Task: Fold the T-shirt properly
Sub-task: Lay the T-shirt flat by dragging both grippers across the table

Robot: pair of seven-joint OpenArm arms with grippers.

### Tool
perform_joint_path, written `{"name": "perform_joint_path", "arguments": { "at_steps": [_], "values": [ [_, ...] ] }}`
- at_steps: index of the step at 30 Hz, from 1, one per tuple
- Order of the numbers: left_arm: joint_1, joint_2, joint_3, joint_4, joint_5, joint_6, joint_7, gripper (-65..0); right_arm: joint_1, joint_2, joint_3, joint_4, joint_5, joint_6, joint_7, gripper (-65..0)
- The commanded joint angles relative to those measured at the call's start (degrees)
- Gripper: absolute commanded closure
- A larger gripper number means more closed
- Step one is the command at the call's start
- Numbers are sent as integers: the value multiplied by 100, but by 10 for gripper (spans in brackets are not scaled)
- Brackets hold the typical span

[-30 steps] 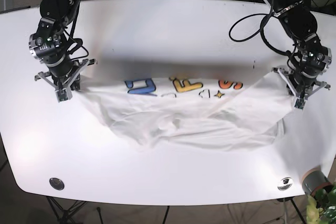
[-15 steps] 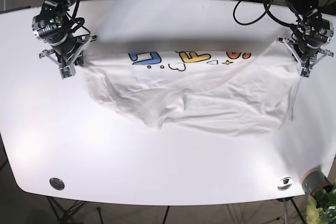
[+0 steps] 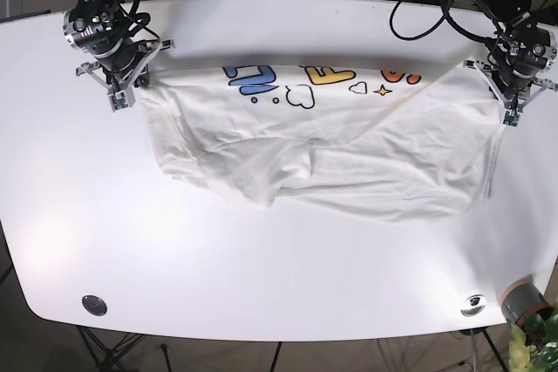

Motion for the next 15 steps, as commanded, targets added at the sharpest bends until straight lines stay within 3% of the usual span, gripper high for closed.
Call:
{"name": "perform_joint_path", "arguments": {
  "at_steps": [1,4,10,13,15],
  "values": [
    [-42,-133,-23,96,30,56,-60,0,-50,52,34,137,-2,-22,82,-22],
    [-16,-141,-23,87,30,56,-60,0,-174,-27,34,137,-2,-22,82,-43],
    [151,-141,-15,96,74,56,-60,0,-314,-256,34,146,-2,-22,100,-209],
    [309,-141,284,175,74,56,-60,-111,-341,-317,34,242,7,-22,82,-290],
    [406,-141,407,254,74,56,-60,-242,-411,-335,34,418,7,-13,109,-330]
  ]
}}
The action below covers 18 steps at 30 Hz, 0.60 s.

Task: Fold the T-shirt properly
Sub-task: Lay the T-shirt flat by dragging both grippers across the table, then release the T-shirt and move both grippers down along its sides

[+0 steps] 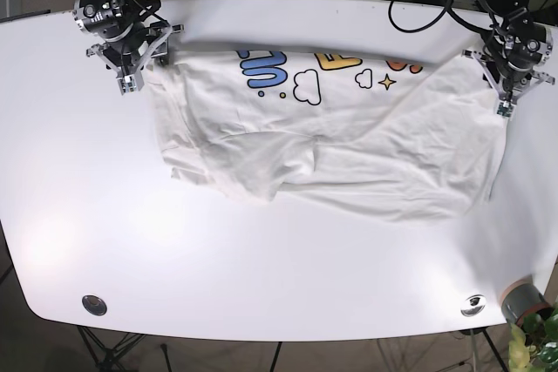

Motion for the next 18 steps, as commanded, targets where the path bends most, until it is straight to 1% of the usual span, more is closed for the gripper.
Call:
{"name": "perform_joint_path", "arguments": {
  "at_steps": [1,3,4,7,8,10,13,16,18],
  "values": [
    [6,-78,25,221,-53,16,-74,-293,-48,24,23,379,123,-4,126,-341],
    [15,-52,25,256,-62,16,-74,-378,-39,50,23,467,387,84,100,-357],
    [15,-52,25,265,-79,16,-74,-393,-13,77,23,467,589,84,100,-371],
    [6,-43,34,265,-106,16,-74,-389,119,314,155,450,976,84,100,-414],
    [6,-52,34,292,-106,16,-74,-386,180,349,190,432,1046,84,91,-425],
    [-3,-69,34,441,-106,16,-74,-385,304,393,225,353,1195,110,91,-433],
    [-55,-52,51,661,-106,16,-74,-385,347,639,295,379,1486,128,91,-419],
    [-82,-69,43,714,-106,16,-74,-385,356,859,348,388,2189,119,91,-419],
    [-126,-69,43,714,-106,16,-74,-385,462,1044,410,371,2558,93,91,-425]
  ]
}}
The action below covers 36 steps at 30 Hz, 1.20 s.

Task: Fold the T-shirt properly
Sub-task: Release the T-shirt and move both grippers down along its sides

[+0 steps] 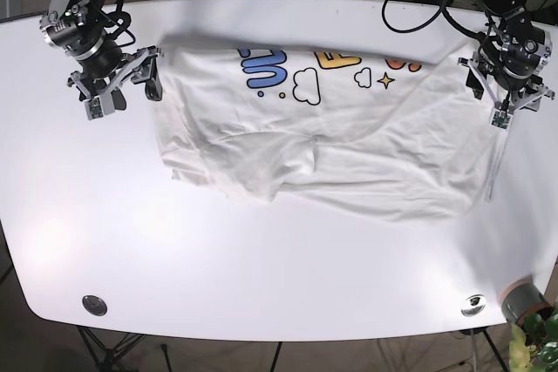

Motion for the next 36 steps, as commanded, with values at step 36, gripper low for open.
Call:
{"name": "perform_joint_path", "arguments": {
  "at_steps": [36],
  "values": [
    [-350,-69,-10,101,3,34,-39,-385,2736,-42,-395,-3406,-1302,25,258,-426]
  ]
}}
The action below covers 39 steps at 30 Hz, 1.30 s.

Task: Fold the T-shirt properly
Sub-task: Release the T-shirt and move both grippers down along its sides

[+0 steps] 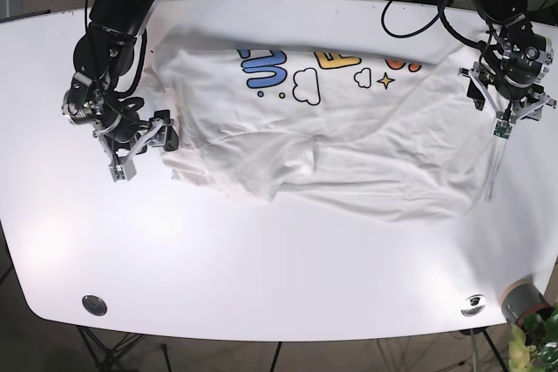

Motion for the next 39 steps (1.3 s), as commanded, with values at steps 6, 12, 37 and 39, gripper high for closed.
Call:
{"name": "perform_joint_path", "arguments": {
  "at_steps": [6,12,37,39],
  "values": [
    [-68,-102,-10,99,-14,34,-67,-385,149,-156,0,-58,20,3,272,-426],
    [-306,-111,-10,11,4,34,-67,-385,298,-148,0,-674,20,-6,421,-385],
    [-3541,-902,280,-4639,-5,1199,-1096,-528,272,-148,9,-700,64,-14,624,-41],
    [-3787,-1034,280,-5404,-5,1207,-1491,-528,272,-148,18,-700,64,-6,624,-41]
  ]
}}
